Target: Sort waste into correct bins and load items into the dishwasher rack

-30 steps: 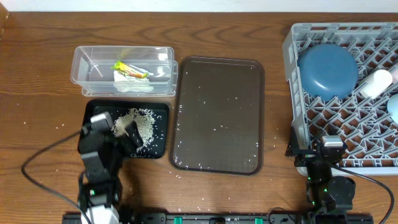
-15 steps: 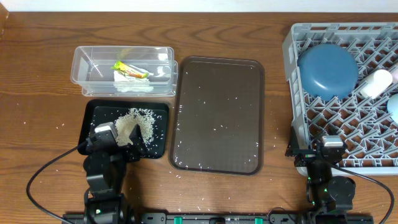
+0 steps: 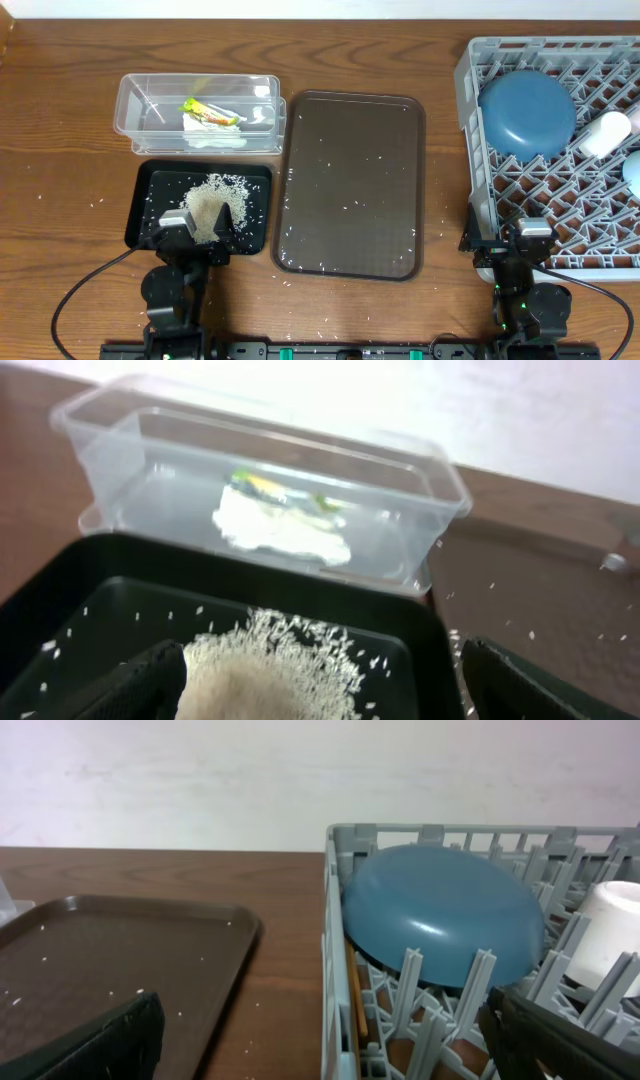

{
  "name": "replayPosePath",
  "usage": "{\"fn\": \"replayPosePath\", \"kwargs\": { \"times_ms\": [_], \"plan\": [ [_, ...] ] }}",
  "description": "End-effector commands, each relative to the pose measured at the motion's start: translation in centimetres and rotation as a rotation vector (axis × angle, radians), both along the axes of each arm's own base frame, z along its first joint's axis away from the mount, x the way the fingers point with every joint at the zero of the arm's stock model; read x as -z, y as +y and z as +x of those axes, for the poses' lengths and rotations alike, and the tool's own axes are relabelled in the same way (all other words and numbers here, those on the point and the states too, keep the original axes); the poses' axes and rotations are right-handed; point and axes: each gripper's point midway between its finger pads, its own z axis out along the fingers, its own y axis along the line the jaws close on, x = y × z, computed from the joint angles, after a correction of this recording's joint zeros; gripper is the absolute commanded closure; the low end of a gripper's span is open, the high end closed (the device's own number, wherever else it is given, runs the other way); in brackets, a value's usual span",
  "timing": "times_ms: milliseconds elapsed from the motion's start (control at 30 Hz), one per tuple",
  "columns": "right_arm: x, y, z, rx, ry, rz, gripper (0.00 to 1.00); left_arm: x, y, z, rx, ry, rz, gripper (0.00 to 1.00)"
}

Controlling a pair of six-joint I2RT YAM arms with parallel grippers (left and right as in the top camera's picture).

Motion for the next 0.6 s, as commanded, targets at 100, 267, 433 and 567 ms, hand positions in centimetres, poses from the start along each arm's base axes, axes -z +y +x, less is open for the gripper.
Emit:
{"fn": "replayPosePath", "kwargs": {
  "times_ms": [100, 267, 433, 567],
  "plan": [
    [0.0, -0.3, 0.0, 0.012, 0.000, -0.009, 0.01, -1.0, -0.6, -0.2, 0.026, -0.062, 0.027, 0.09],
    [0.0, -0.3, 0.0, 0.012, 0.000, -0.009, 0.01, -1.5, -0.6, -0.6, 0.027, -0.086, 0.050, 0.09],
    [0.0, -0.3, 0.0, 0.012, 0.000, -0.009, 0.01, -1.4, -0.9, -0.6, 0.049, -0.087, 0.113, 0.09],
    [0.0, -0.3, 0.0, 0.012, 0.000, -0.009, 0.01, -1.4, -1.5, -0.6, 0.085, -0.092, 0.166, 0.09]
  ]
}}
